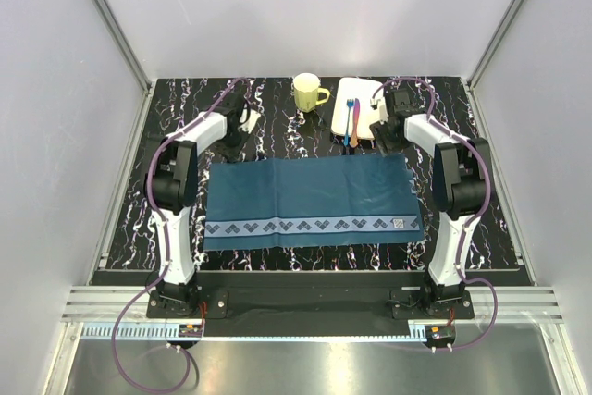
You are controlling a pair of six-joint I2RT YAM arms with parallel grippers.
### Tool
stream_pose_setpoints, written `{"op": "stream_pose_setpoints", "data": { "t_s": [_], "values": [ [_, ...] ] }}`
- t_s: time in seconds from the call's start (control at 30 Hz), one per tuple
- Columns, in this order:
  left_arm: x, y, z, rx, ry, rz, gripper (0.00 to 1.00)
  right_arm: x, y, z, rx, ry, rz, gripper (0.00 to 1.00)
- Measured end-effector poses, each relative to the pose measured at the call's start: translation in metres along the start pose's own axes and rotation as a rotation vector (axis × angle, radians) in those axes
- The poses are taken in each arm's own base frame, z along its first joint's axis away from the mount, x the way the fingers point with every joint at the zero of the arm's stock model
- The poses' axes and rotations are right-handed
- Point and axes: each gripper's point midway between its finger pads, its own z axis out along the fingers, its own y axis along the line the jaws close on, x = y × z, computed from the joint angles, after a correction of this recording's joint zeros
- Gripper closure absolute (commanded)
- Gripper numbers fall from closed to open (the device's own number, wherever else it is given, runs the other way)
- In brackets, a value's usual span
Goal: Set the dinner table for one person
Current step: Move the napkin to the center of the board.
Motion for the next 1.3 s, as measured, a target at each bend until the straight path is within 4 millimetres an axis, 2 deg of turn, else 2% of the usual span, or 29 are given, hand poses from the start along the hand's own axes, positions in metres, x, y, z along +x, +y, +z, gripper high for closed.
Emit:
{"op": "stream_pose_setpoints", "data": {
  "t_s": [0.03, 0.13, 0.23, 0.27, 0.3, 0.33, 0.37, 0.4, 0.43, 0.53, 0.63, 0.8, 0.9, 1.1, 1.3],
  "values": [
    [0.0, 0.001, -0.001, -0.003, -0.001, -0.004, 0.69, -0.001, -0.001, -0.001, 0.003, -0.003, -0.002, 0.25],
    [0.001, 0.004, -0.004, -0.008, 0.0, -0.012, 0.67, -0.004, -0.004, -0.006, 0.013, -0.014, -0.005, 0.25],
    [0.0, 0.007, -0.012, -0.013, -0.012, -0.016, 0.67, -0.009, -0.008, -0.016, 0.026, -0.033, -0.009, 0.3],
    [-0.002, 0.008, -0.017, -0.016, -0.023, -0.016, 0.68, -0.011, -0.01, -0.02, 0.029, -0.039, -0.011, 0.42],
    [-0.005, 0.009, -0.023, -0.017, -0.038, -0.014, 0.73, -0.012, -0.011, -0.026, 0.029, -0.043, -0.019, 0.48],
    [-0.008, 0.01, -0.03, -0.016, -0.053, -0.014, 0.79, -0.014, -0.012, -0.032, 0.028, -0.054, -0.025, 0.65],
    [-0.012, 0.011, -0.038, -0.014, -0.067, -0.009, 0.85, -0.015, -0.013, -0.037, 0.027, -0.062, -0.029, 0.89],
    [-0.015, 0.011, -0.047, -0.012, -0.082, 0.001, 0.94, -0.016, -0.013, -0.044, 0.023, -0.072, -0.044, 1.0],
    [-0.018, 0.012, -0.057, -0.007, -0.1, 0.015, 1.0, -0.015, -0.013, -0.051, 0.019, -0.077, -0.053, 1.0],
    [-0.021, 0.007, -0.078, 0.021, -0.131, 0.067, 1.0, -0.01, -0.008, -0.068, 0.0, -0.081, -0.088, 1.0],
    [-0.013, -0.007, -0.088, 0.068, -0.122, 0.144, 1.0, 0.002, 0.002, -0.073, -0.041, -0.062, -0.134, 1.0],
    [0.031, -0.042, -0.079, 0.175, 0.003, 0.297, 1.0, 0.022, 0.021, -0.074, -0.125, -0.002, -0.2, 1.0],
    [0.052, -0.057, -0.078, 0.227, 0.074, 0.366, 1.0, 0.025, 0.035, -0.077, -0.175, 0.005, -0.234, 1.0],
    [0.059, -0.07, -0.078, 0.266, 0.109, 0.448, 1.0, 0.024, 0.073, -0.084, -0.276, 0.012, -0.318, 1.0],
    [0.066, -0.081, -0.075, 0.294, 0.148, 0.507, 1.0, 0.027, 0.106, -0.08, -0.357, 0.039, -0.369, 1.0]
  ]
}}
